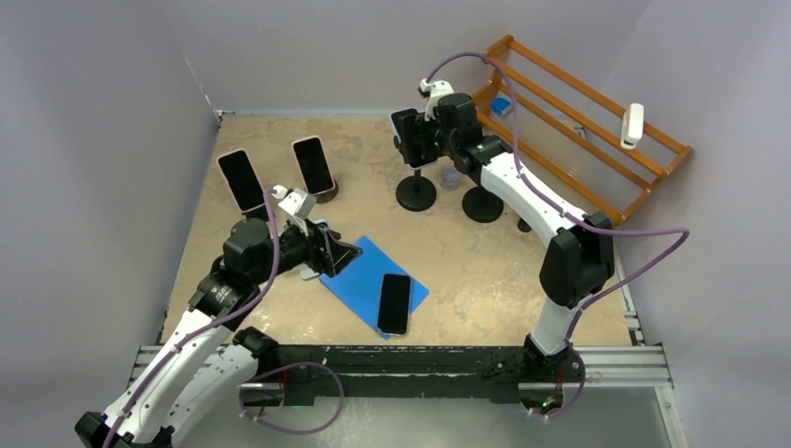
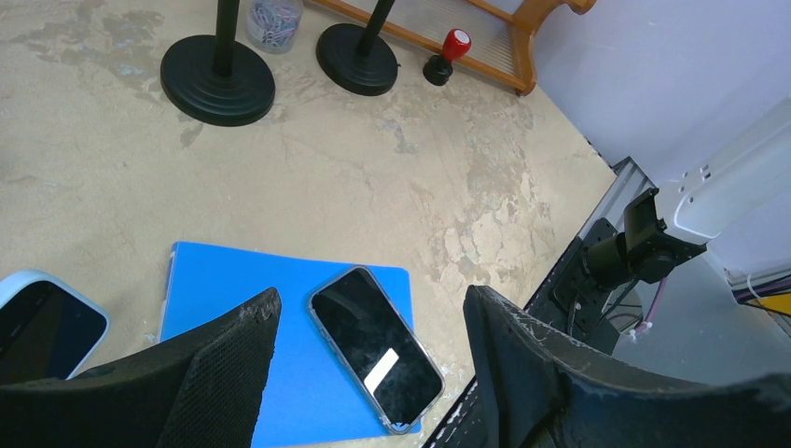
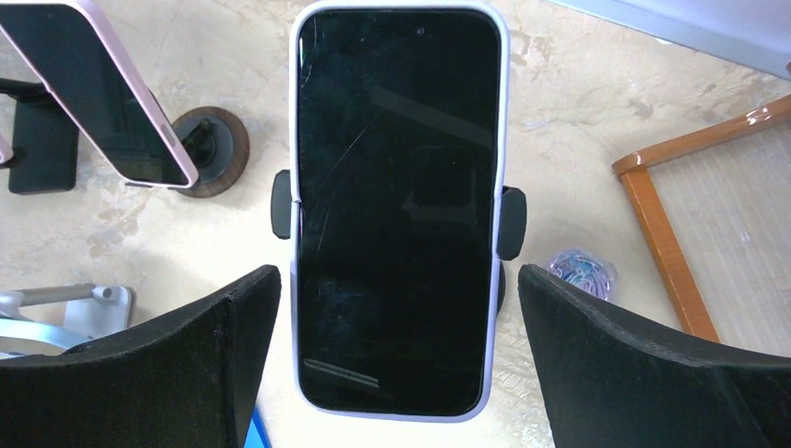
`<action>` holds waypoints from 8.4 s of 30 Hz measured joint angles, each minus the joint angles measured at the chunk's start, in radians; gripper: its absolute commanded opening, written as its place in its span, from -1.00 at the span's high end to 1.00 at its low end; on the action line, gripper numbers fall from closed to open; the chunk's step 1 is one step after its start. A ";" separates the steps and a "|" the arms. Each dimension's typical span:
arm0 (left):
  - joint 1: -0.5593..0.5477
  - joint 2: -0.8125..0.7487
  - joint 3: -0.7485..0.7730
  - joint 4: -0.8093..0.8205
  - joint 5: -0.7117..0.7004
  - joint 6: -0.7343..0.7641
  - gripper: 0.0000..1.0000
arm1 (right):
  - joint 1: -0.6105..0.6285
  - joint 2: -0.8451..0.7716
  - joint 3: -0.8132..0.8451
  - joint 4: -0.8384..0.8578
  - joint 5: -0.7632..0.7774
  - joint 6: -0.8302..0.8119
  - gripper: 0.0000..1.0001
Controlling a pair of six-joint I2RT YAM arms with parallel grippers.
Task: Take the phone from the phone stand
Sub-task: Move the phone stand with the phone to the center of the board, then remove the phone from the phone stand.
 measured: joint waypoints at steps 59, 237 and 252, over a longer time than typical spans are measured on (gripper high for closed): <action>0.000 0.010 -0.002 0.013 0.000 0.000 -0.40 | 0.121 -0.295 -0.353 -0.010 0.142 0.050 0.28; 0.127 1.000 0.121 1.204 0.512 -0.717 0.28 | 0.247 -0.486 -0.634 0.206 0.174 0.077 1.00; 0.127 1.014 0.143 1.188 0.526 -0.717 1.00 | 0.247 -0.481 -0.634 0.209 0.173 0.076 1.00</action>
